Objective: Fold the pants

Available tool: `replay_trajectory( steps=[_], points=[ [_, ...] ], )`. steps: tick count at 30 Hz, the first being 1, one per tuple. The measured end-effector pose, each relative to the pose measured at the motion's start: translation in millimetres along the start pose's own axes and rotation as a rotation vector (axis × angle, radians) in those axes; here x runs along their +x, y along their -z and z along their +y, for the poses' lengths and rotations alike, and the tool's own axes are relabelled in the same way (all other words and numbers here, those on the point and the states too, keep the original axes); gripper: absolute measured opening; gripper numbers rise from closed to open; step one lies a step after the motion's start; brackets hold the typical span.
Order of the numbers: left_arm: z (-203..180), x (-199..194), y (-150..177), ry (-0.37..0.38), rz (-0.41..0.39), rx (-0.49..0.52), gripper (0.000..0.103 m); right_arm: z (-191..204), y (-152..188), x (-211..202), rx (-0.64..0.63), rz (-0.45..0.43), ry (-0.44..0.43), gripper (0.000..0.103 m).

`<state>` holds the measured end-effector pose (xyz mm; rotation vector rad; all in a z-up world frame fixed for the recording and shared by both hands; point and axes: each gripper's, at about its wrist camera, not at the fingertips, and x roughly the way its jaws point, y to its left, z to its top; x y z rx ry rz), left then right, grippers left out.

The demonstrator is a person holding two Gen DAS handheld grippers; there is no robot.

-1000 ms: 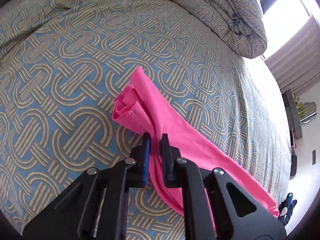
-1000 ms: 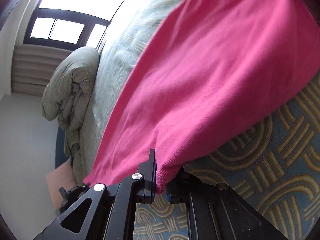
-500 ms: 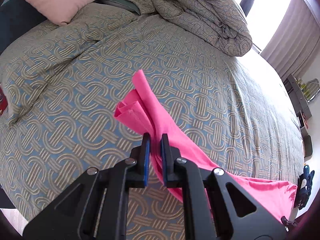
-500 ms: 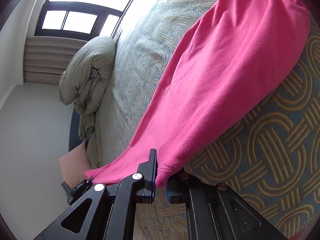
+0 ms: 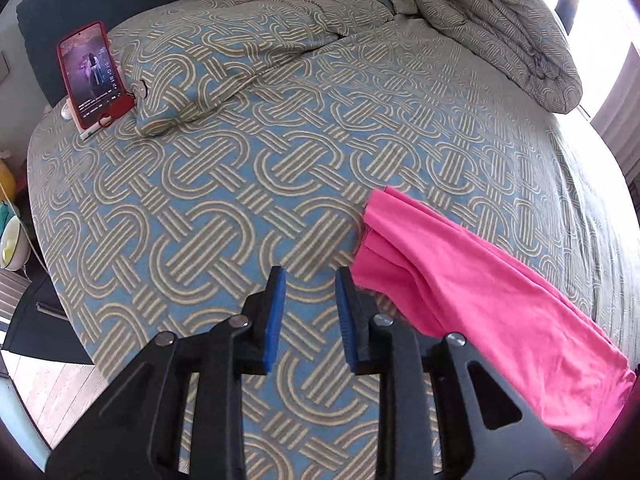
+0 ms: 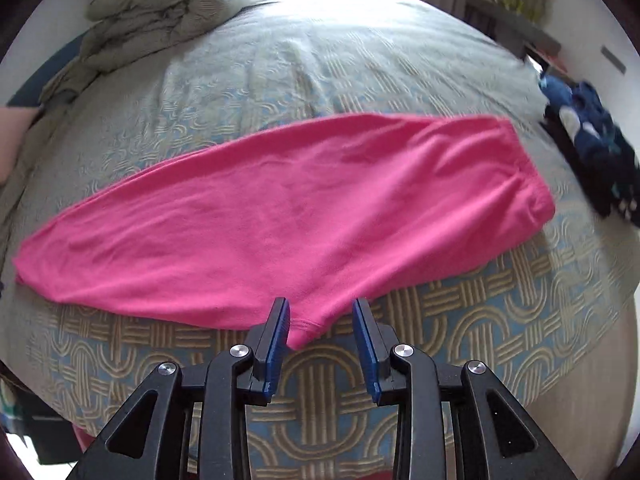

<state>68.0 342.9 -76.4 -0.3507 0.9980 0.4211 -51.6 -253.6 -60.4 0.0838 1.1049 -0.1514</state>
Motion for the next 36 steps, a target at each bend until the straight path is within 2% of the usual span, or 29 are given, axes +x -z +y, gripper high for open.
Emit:
replay_trajectory(
  steps=[3, 7, 9, 11, 13, 15, 17, 18, 20, 22, 25, 26, 28, 30, 31, 33, 34, 35, 36],
  points=[
    [-6.1, 2.8, -1.2, 0.016, -0.027, 0.056, 0.034, 46.5, -8.4, -6.1, -0.158, -0.032, -0.074, 0.034],
    [-14.2, 15.0, 2.1, 0.053, 0.003, 0.106, 0.034, 130.5, -26.6, 0.9, -0.379, -0.024, -0.212, 0.037],
    [-15.5, 18.8, 6.5, 0.084, 0.015, 0.116, 0.034, 174.3, -31.7, 5.9, -0.516, -0.041, -0.209, 0.039],
    [-13.7, 25.1, 13.0, 0.115, 0.039, 0.119, 0.034, 215.6, -34.2, 15.4, -0.668, -0.064, -0.156, 0.040],
    [-10.6, 31.5, 18.8, 0.162, 0.072, 0.103, 0.034, 252.9, -37.5, 28.5, -0.786, -0.069, -0.087, 0.040],
    [-6.4, 35.5, 20.4, 0.237, 0.082, 0.068, 0.034, 285.3, -38.7, 36.7, -0.891, -0.082, -0.068, 0.040],
    [-4.4, 38.0, 17.4, 0.337, 0.073, 0.045, 0.034, 317.8, -38.3, 39.9, -0.993, -0.098, -0.100, 0.043],
    [-3.6, 41.5, 15.0, 0.391, 0.083, 0.031, 0.034, 334.7, -38.9, 41.3, -1.037, -0.098, -0.133, 0.048],
    [-3.9, 50.9, 10.2, 0.438, 0.105, 0.004, 0.034, 368.1, -44.2, 45.7, -1.087, -0.093, -0.209, 0.049],
    [-5.8, 57.7, 6.2, 0.442, 0.106, 0.002, 0.034, 399.3, -56.7, 53.9, -1.077, -0.071, -0.272, 0.049],
    [-8.9, 58.3, -0.2, 0.415, 0.075, 0.023, 0.007, 438.6, -76.2, 63.9, -1.040, -0.021, -0.358, 0.049],
    [-7.1, 55.7, -2.5, 0.404, 0.064, 0.022, 0.003, 450.2, -81.3, 67.6, -1.034, -0.009, -0.374, 0.049],
    [2.8, 38.5, -4.6, 0.368, -0.019, 0.017, 0.003, 466.8, -90.7, 76.5, -1.023, 0.008, -0.384, 0.049],
    [13.3, 28.2, -6.8, 0.336, -0.055, 0.026, 0.004, 477.6, -95.9, 80.0, -1.018, 0.013, -0.396, 0.049],
    [19.7, 27.6, -7.1, 0.280, -0.059, 0.022, 0.003, 483.6, -97.1, 81.4, -1.019, 0.016, -0.409, 0.049],
    [31.3, 29.5, -5.6, 0.093, -0.087, 0.026, 0.003, 492.0, -98.8, 83.4, -1.026, 0.023, -0.439, 0.049],
    [36.6, 31.5, -4.1, 0.045, -0.081, 0.022, 0.003, 495.4, -97.8, 83.3, -1.032, 0.024, -0.448, 0.049],
    [42.7, 32.7, -2.8, 0.055, -0.062, -0.001, 0.003, 497.6, -95.7, 82.6, -1.040, 0.021, -0.450, 0.049],
    [47.1, 32.6, -1.6, 0.099, -0.041, -0.031, 0.003, 500.9, -93.6, 82.4, -1.049, 0.016, -0.452, 0.049]
  ],
)
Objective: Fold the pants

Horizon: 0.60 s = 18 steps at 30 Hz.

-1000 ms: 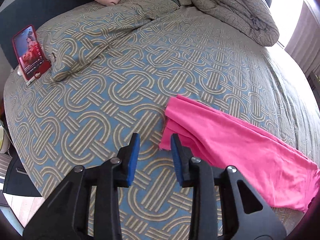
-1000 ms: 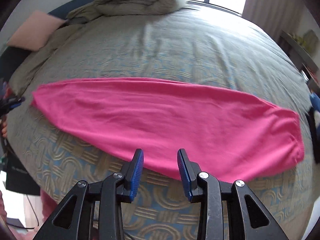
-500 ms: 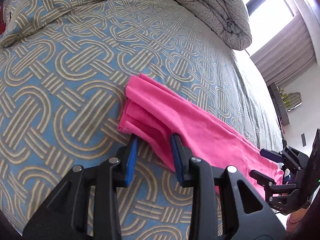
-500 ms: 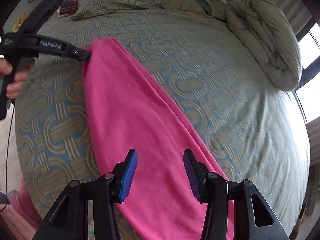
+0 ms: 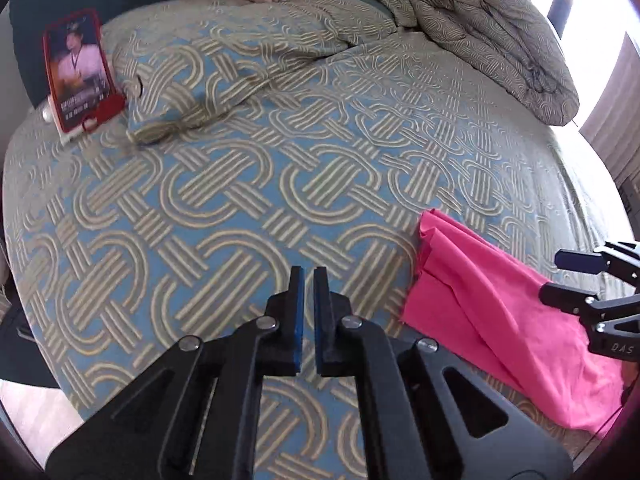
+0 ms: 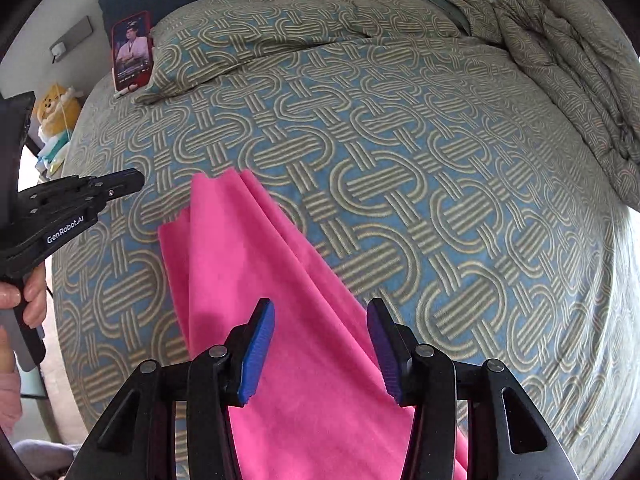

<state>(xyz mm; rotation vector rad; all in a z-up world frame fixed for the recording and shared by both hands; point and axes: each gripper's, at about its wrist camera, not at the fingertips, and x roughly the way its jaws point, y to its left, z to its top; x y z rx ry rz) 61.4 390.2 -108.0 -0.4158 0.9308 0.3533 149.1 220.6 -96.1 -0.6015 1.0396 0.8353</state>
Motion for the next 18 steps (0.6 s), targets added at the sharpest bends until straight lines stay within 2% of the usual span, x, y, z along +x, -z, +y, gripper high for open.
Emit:
replay_trajectory(
  steps=[2, 5, 9, 12, 16, 18],
  points=[
    [0.3, -3.9, 3.1, 0.082, 0.022, -0.011, 0.003, 7.1, -4.1, 3.1, -0.018, 0.001, -0.011, 0.049],
    [-21.5, -7.6, 10.5, 0.172, 0.031, 0.065, 0.003, 12.2, -4.7, 9.3, -0.040, 0.016, 0.003, 0.049],
    [-51.1, 3.7, 12.7, 0.296, 0.094, 0.120, 0.003, 14.8, -4.0, 22.8, -0.072, 0.066, 0.054, 0.049],
    [-67.4, 16.6, 11.2, 0.303, 0.128, 0.146, 0.003, 6.7, -1.4, 30.8, -0.043, 0.078, 0.027, 0.049],
    [-70.2, 30.2, 7.1, 0.309, 0.167, 0.086, 0.004, -7.6, 0.1, 33.7, 0.024, 0.083, -0.025, 0.051],
    [-68.1, 30.3, 7.2, 0.312, 0.171, 0.059, 0.008, -7.7, 0.4, 35.1, 0.020, 0.080, -0.019, 0.054]
  ],
)
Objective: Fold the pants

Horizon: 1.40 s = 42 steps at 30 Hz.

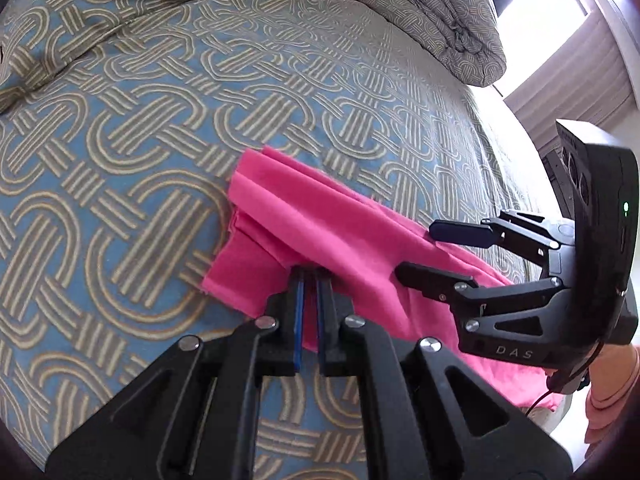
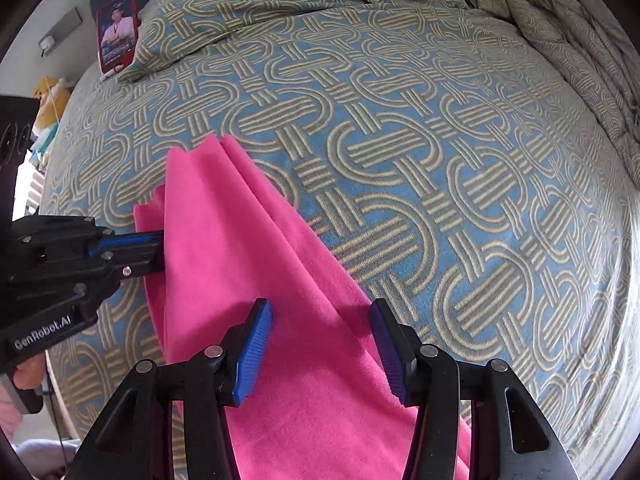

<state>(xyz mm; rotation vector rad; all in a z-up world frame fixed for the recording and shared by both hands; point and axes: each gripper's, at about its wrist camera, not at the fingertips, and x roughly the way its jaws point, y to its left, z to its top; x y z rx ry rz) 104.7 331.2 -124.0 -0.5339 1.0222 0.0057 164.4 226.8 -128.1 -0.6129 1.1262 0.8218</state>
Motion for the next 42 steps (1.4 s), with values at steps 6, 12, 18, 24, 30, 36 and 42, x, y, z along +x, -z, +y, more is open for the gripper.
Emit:
replay_trajectory(
  steps=[6, 12, 18, 24, 30, 36, 42],
  points=[
    [6.7, -1.0, -1.1, 0.042, 0.002, -0.048, 0.035, 1.6, -0.6, 1.3, -0.012, -0.005, 0.001, 0.055],
    [-15.1, 6.2, -6.7, -0.027, -0.027, 0.034, 0.002, -2.0, 1.6, 0.8, -0.009, -0.008, -0.011, 0.056],
    [-21.1, -33.5, 1.5, -0.107, -0.150, 0.094, 0.002, -4.3, 2.4, -3.7, -0.001, -0.038, 0.024, 0.056],
    [13.6, -58.2, 17.3, -0.230, -0.190, 0.051, 0.001, -1.5, -12.4, -4.8, -0.061, -0.065, 0.142, 0.055],
    [37.0, -48.3, 21.0, -0.198, -0.119, -0.038, 0.002, 13.2, -31.1, -12.9, -0.061, -0.090, 0.009, 0.055],
    [24.6, -32.5, 13.5, -0.121, -0.084, -0.012, 0.017, 37.0, -45.8, -3.4, -0.125, -0.074, -0.100, 0.008],
    [24.7, -24.1, 4.0, -0.109, -0.079, -0.022, 0.055, 49.8, -64.2, 13.0, -0.209, -0.027, -0.159, 0.014]
  ],
)
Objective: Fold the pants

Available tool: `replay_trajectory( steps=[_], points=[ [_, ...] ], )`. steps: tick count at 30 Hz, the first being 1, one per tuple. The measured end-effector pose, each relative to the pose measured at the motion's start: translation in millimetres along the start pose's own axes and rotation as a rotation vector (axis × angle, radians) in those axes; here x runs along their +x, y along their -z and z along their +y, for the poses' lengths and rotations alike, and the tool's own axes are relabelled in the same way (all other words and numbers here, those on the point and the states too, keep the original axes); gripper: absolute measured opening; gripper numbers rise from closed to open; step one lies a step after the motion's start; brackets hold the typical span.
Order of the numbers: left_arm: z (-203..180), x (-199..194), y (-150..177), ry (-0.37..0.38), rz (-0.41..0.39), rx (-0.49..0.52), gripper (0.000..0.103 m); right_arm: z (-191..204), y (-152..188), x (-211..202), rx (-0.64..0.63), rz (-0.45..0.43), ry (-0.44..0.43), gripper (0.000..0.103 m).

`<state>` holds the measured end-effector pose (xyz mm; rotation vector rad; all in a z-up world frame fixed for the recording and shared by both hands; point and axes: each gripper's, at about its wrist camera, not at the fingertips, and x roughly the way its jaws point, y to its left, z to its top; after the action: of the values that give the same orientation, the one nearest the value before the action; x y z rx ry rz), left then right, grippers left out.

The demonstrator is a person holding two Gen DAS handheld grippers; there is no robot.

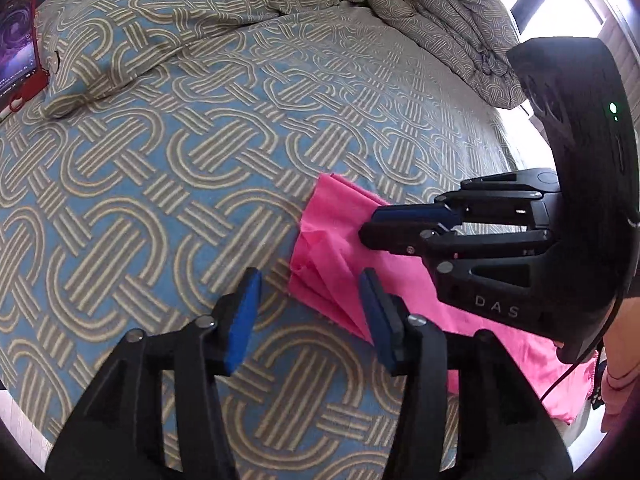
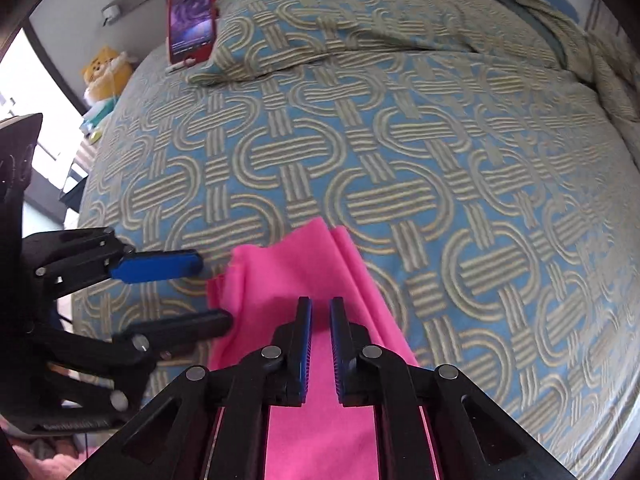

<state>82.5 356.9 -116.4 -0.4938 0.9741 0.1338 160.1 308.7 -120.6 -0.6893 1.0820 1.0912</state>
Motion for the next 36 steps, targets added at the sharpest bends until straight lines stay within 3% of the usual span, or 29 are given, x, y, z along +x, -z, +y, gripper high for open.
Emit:
replay_trajectory(
  steps=[3, 8, 11, 13, 14, 17, 22, 25, 26, 27, 28, 31, 32, 34, 36],
  points=[
    [1.9, 1.5, -2.6, 0.001, -0.001, -0.012, 0.055, 5.0, -4.9, 2.0, -0.036, 0.003, 0.017, 0.026],
    [1.1, 2.9, -5.1, 0.011, -0.023, 0.008, 0.055, 3.8, -11.4, 5.6, -0.047, -0.010, 0.023, 0.027],
    [-3.0, 6.1, -8.2, 0.018, -0.021, 0.034, 0.048, 0.5, -10.4, 14.3, -0.051, 0.021, -0.010, 0.020],
    [-3.2, 6.1, -8.9, 0.021, -0.023, 0.030, 0.048, -3.1, -12.5, 12.2, -0.024, 0.012, -0.027, 0.005],
    [-2.5, 4.6, -8.7, 0.021, -0.028, 0.025, 0.048, -5.9, -14.2, 8.1, 0.002, -0.001, -0.036, 0.002],
    [1.5, -1.2, -7.8, 0.008, -0.043, 0.012, 0.048, -17.5, -18.1, -13.1, 0.047, -0.101, 0.012, 0.001],
    [9.5, -6.8, -7.6, -0.018, -0.051, -0.012, 0.048, -51.9, -23.9, -18.5, 0.183, -0.120, 0.095, 0.002],
    [12.7, -7.6, -5.6, -0.025, -0.046, -0.013, 0.048, -46.3, -15.7, -13.6, 0.157, -0.044, -0.082, 0.009],
    [13.4, -7.3, -4.9, -0.030, -0.044, -0.013, 0.048, -39.7, -11.3, -11.0, 0.121, -0.011, -0.118, 0.018],
    [13.7, -7.1, -4.1, -0.034, -0.041, -0.013, 0.048, -33.1, -7.2, -9.2, 0.079, 0.008, -0.113, 0.030],
    [13.7, -6.8, -3.3, -0.033, -0.039, -0.013, 0.048, -26.5, -3.2, -6.6, 0.037, 0.020, -0.079, 0.034],
    [12.4, -5.3, -1.1, -0.033, -0.033, -0.009, 0.048, -20.5, 3.1, 6.2, 0.002, 0.062, -0.041, 0.037],
    [11.8, -5.0, -0.2, -0.034, -0.030, -0.005, 0.048, -22.2, 3.4, 8.5, 0.021, 0.061, -0.051, 0.032],
    [9.8, -5.1, 1.1, -0.037, -0.029, 0.005, 0.048, -24.1, 1.0, 5.8, 0.043, 0.034, -0.064, 0.003],
    [9.0, -6.3, 1.3, -0.042, -0.036, 0.012, 0.048, -26.0, -1.2, -7.5, 0.053, -0.037, -0.024, 0.002]
  ],
)
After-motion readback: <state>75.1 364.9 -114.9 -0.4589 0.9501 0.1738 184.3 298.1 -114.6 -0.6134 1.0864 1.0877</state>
